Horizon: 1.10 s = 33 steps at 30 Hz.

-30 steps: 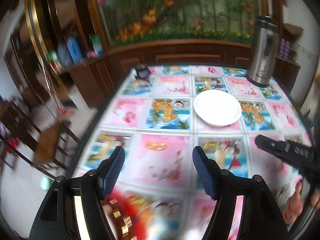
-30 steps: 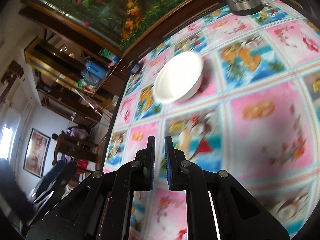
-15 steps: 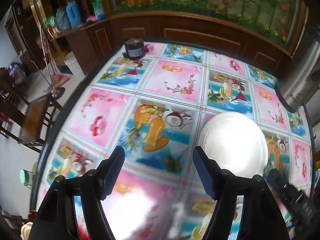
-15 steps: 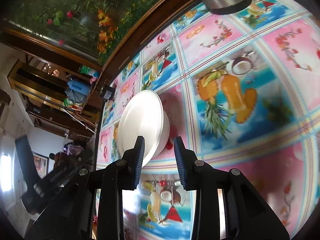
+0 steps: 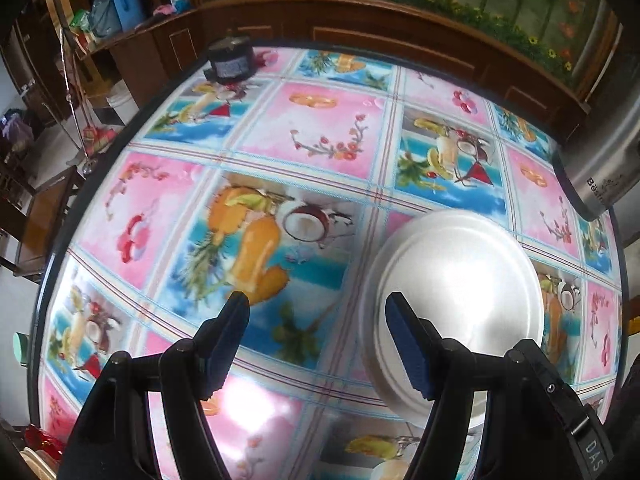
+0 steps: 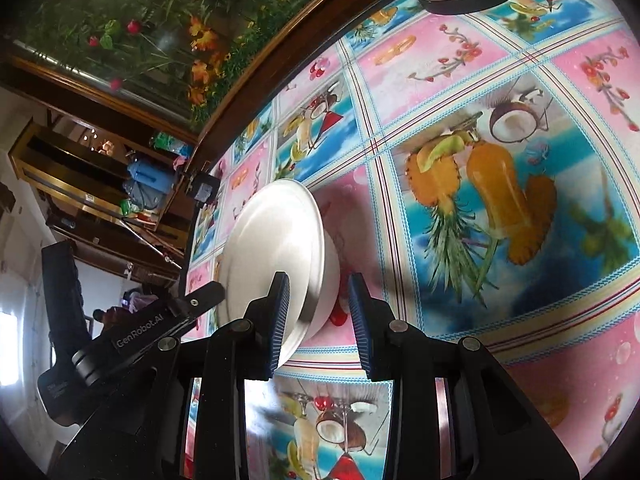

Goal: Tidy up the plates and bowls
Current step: 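Close both grippers on the rim of the small white bowl, then lift the small white bowl with both grippers and carry it to the stack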

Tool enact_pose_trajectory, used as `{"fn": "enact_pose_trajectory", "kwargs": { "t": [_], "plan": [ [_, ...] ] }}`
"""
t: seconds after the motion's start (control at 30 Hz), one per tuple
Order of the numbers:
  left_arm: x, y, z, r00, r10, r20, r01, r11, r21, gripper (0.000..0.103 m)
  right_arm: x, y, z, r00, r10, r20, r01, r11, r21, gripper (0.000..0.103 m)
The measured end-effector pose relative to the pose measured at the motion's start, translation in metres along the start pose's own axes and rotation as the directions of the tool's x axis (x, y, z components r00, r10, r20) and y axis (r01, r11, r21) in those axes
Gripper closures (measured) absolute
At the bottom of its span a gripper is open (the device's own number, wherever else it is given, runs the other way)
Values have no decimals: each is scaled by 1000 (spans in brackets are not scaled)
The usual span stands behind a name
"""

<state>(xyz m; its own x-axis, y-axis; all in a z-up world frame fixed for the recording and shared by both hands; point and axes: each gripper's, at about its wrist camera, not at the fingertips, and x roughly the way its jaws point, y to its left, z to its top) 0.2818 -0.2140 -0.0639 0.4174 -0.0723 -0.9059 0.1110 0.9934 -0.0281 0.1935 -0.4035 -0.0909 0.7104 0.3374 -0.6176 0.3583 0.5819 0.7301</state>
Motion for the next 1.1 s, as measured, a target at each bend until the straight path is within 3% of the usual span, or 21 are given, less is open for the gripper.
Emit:
{"fn": "enact_pose_trajectory", "kwargs": {
  "t": [0.1, 0.3, 0.43, 0.5, 0.73, 1.1],
  "plan": [
    [6, -5, -3, 999, -34, -17, 34, 999, 2, 32, 0, 3, -1, 1000, 7, 3, -7, 1000, -7, 73],
    [9, -10, -8, 999, -37, -1, 37, 999, 4, 33, 5, 1, 1, 1000, 1, 0, -1, 1000, 2, 72],
    [10, -10, -10, 999, -48, -3, 48, 999, 0, 54, 6, 2, 1, 1000, 0, 3, 0, 1000, 0, 73],
    [10, -10, -10, 998, -56, -5, 56, 998, -1, 60, 6, 3, 0, 1000, -7, 10, 7, 1000, 0, 73],
    [11, -17, -12, 996, -87, -12, 87, 996, 26, 89, 7, 2, 1, 1000, -7, 5, 7, 1000, 0, 89],
    [-10, -13, -25, 993, -115, 15, 115, 993, 33, 91, -4, 4, -3, 1000, 1, -1, -1, 1000, 23, 93]
  ]
}}
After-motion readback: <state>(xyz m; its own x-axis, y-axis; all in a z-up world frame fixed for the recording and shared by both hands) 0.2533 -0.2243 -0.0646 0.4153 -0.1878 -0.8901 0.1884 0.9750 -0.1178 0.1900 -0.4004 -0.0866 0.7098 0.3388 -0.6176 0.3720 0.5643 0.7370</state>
